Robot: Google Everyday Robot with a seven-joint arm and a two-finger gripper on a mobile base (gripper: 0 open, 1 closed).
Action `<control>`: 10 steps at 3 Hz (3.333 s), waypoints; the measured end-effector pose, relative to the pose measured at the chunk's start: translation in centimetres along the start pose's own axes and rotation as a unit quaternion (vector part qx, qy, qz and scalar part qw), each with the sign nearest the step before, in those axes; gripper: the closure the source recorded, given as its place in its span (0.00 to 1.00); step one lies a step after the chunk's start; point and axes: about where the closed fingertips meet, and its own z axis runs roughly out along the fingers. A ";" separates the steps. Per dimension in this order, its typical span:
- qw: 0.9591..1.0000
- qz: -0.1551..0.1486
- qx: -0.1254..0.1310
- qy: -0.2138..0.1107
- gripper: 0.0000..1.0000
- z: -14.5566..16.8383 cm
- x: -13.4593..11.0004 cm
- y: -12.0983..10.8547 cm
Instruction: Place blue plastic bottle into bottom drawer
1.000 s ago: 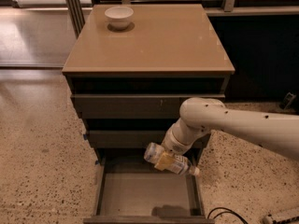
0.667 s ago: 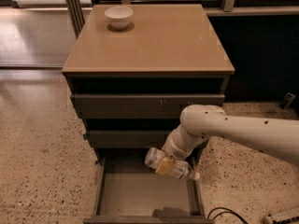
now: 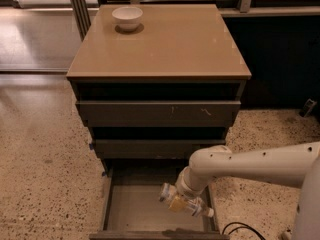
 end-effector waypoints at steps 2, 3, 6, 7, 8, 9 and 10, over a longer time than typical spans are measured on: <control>0.998 0.032 0.046 0.026 1.00 8.8 5.0 -1.7; 0.997 0.041 0.059 0.027 1.00 10.1 5.8 -2.7; 0.995 0.057 0.078 0.026 1.00 12.5 6.9 -3.4; 0.994 0.052 0.097 0.021 1.00 13.2 6.3 -4.7; 0.991 0.035 0.132 0.006 1.00 14.3 4.1 -6.7; 0.988 0.016 0.151 -0.017 1.00 15.2 1.4 -7.9; 0.988 0.016 0.151 -0.017 0.97 15.2 1.4 -7.9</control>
Offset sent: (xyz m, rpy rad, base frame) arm 0.0081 -0.0175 -0.1438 -0.1046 -0.0908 -0.1504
